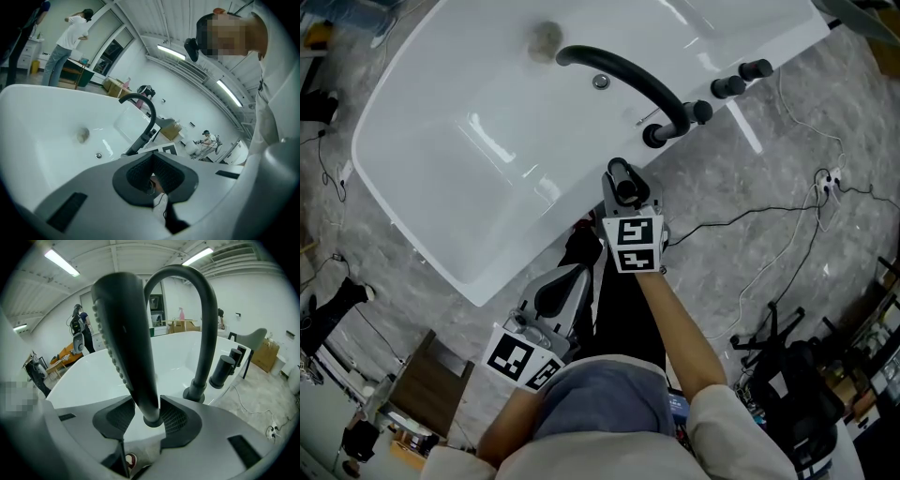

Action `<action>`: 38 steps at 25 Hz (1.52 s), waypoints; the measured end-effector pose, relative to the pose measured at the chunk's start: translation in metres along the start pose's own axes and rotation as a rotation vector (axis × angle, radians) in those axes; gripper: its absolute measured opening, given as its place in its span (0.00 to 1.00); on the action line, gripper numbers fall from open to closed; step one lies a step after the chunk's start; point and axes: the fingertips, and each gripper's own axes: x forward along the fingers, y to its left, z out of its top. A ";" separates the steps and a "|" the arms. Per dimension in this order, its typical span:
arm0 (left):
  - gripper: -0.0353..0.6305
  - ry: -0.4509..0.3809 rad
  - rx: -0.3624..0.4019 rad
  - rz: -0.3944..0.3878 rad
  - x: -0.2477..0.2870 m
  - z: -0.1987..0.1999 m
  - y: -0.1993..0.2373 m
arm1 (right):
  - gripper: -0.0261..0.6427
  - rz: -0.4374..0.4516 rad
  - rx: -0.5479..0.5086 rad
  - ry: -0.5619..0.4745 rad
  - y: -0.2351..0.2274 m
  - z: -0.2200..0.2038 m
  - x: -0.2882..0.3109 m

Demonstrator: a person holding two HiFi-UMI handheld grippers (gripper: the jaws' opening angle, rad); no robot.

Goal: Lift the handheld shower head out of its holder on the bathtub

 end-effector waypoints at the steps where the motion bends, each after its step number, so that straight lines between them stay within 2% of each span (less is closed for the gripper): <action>1: 0.06 0.000 -0.007 0.001 0.000 0.000 0.001 | 0.30 0.004 -0.008 0.005 0.001 -0.001 0.002; 8: 0.06 -0.002 -0.016 0.007 0.002 -0.002 0.005 | 0.30 -0.007 -0.052 0.060 -0.002 -0.013 0.014; 12: 0.06 -0.001 -0.019 0.014 0.000 -0.002 0.008 | 0.26 -0.020 -0.065 0.053 -0.003 -0.014 0.014; 27: 0.06 -0.016 -0.014 0.020 -0.002 0.001 0.010 | 0.26 -0.003 -0.063 0.057 -0.004 -0.019 0.009; 38: 0.06 -0.054 0.006 0.022 -0.008 0.020 0.009 | 0.26 -0.018 -0.052 0.039 -0.002 -0.008 -0.016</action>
